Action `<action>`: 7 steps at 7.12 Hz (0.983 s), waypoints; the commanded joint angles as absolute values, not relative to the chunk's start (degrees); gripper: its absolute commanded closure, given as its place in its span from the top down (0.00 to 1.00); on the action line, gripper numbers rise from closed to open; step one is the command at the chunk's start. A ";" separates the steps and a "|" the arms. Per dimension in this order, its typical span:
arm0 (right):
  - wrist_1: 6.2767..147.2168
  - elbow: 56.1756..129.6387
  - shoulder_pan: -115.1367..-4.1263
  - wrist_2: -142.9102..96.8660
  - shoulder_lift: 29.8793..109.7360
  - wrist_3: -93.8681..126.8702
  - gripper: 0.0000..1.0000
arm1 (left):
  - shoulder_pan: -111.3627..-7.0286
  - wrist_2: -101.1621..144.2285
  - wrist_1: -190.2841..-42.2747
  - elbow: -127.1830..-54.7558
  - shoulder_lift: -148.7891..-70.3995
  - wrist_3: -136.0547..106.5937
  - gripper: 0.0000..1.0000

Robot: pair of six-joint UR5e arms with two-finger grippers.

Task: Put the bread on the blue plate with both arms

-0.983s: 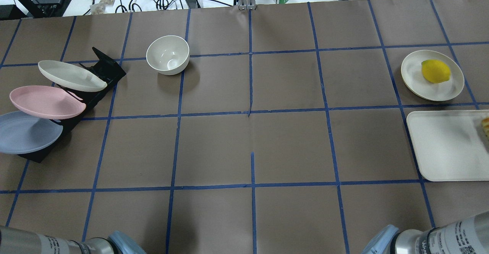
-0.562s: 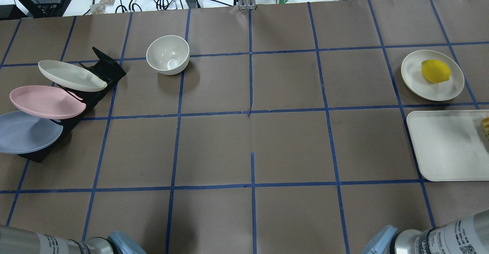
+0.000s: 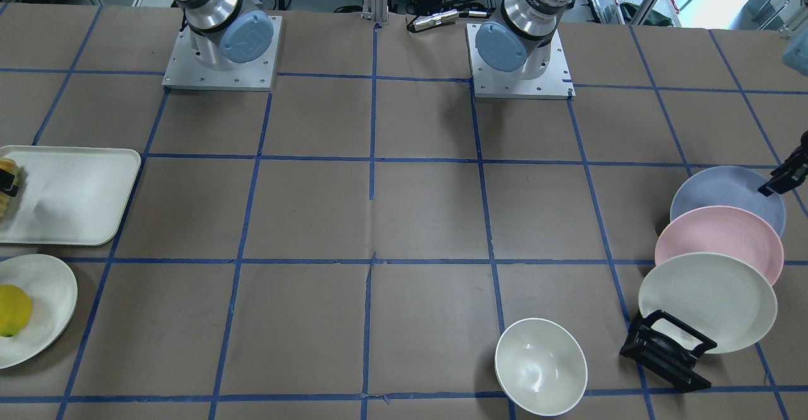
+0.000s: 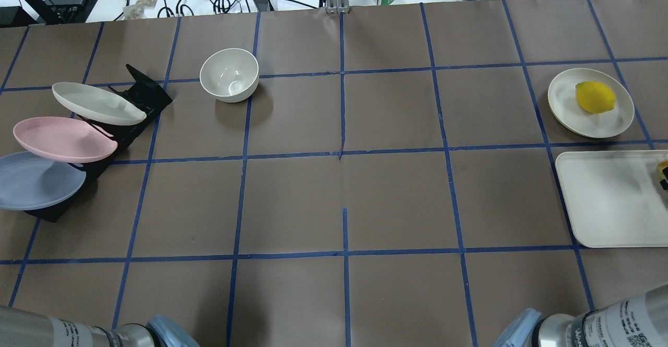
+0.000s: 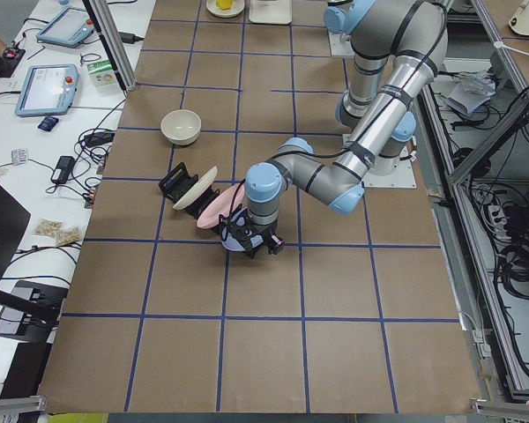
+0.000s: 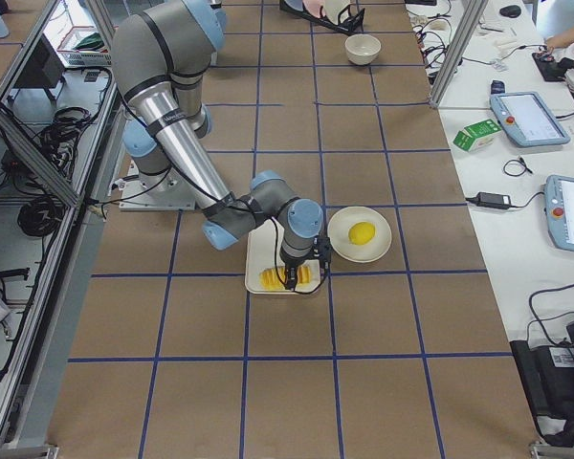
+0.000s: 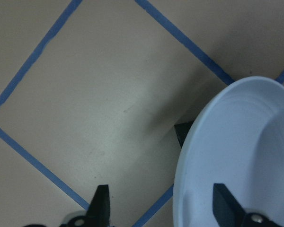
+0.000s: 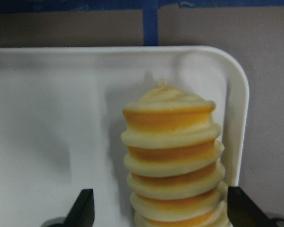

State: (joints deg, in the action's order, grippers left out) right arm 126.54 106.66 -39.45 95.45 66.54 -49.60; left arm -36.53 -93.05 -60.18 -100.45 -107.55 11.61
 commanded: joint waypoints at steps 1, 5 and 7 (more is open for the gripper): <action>126.56 106.87 -39.46 95.88 66.45 -50.62 0.61 | -36.30 -92.90 -61.52 -99.76 -107.58 11.86 0.06; 125.33 106.70 -40.77 95.36 67.23 -50.54 0.00 | -36.04 -93.08 -64.23 -99.14 -105.92 11.78 0.00; 125.16 106.52 -42.70 95.45 69.24 -50.45 0.00 | -34.72 -93.86 -69.48 -93.64 -105.82 12.21 0.00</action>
